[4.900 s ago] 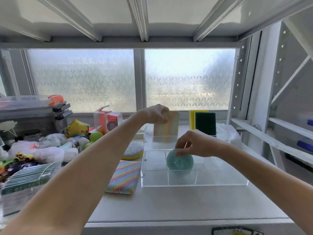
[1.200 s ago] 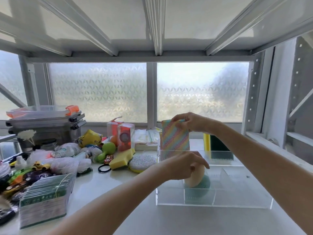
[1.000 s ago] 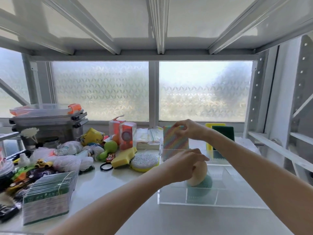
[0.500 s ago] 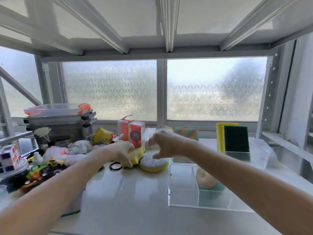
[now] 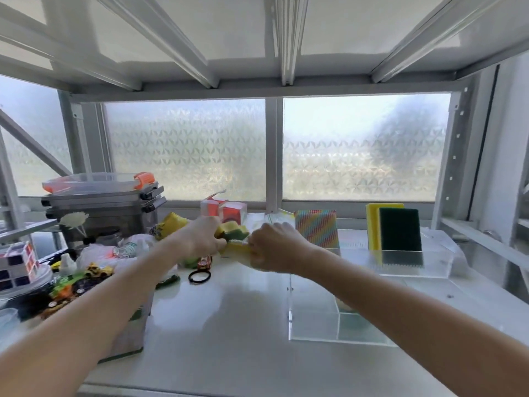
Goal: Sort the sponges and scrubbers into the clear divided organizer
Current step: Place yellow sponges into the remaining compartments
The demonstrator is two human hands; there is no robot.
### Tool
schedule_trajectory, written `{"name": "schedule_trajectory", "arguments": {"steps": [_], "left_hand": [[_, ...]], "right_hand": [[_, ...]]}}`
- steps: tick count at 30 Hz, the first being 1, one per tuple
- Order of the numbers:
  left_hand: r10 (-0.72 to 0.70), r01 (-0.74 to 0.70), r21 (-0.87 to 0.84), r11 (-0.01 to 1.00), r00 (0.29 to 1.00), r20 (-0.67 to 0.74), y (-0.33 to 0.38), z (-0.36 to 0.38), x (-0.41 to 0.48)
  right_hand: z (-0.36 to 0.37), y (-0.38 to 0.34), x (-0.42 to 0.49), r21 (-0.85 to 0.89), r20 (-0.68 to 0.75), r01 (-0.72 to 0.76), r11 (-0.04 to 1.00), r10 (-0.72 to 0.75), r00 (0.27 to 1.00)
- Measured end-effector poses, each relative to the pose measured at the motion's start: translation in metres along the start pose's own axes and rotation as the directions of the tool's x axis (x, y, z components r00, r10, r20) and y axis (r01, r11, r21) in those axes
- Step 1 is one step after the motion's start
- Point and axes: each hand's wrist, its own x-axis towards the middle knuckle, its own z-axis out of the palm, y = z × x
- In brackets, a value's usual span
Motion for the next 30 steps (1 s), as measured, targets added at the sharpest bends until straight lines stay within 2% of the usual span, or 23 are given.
{"name": "schedule_trajectory", "arguments": {"steps": [6,9,13,17,22,25,30], "left_hand": [[0.104,-0.115,-0.129,0.985,0.991,-0.089,0.043,-0.067,-0.031],[0.149,-0.17,-0.235,0.957,0.984,-0.101,0.071,-0.082,-0.041],[0.161,-0.167,-0.326,0.931,0.986,-0.045,0.1,-0.074,-0.048],[0.162,-0.15,-0.317,0.937,0.987,0.011,0.122,-0.052,-0.051],[0.119,-0.105,-0.189,0.976,0.991,0.066,0.132,-0.015,-0.043],[0.07,-0.055,-0.164,0.985,0.994,0.087,0.131,0.004,-0.032],[0.048,-0.037,-0.098,0.995,0.992,0.119,0.141,0.025,-0.027]], "right_hand": [[-0.068,0.055,-0.047,0.343,-0.109,-0.17,0.924,0.219,0.97],[-0.096,0.093,-0.088,0.406,-0.175,-0.23,0.884,0.322,0.93],[-0.118,0.131,-0.15,0.486,-0.142,-0.312,0.816,0.426,0.894],[-0.114,0.159,-0.205,0.461,-0.093,-0.433,0.774,0.528,0.844],[-0.101,0.178,-0.252,0.397,-0.003,-0.55,0.735,0.601,0.8],[-0.09,0.175,-0.26,0.364,0.039,-0.582,0.727,0.613,0.789],[-0.068,0.17,-0.254,0.423,0.124,-0.578,0.698,0.588,0.8]]}}
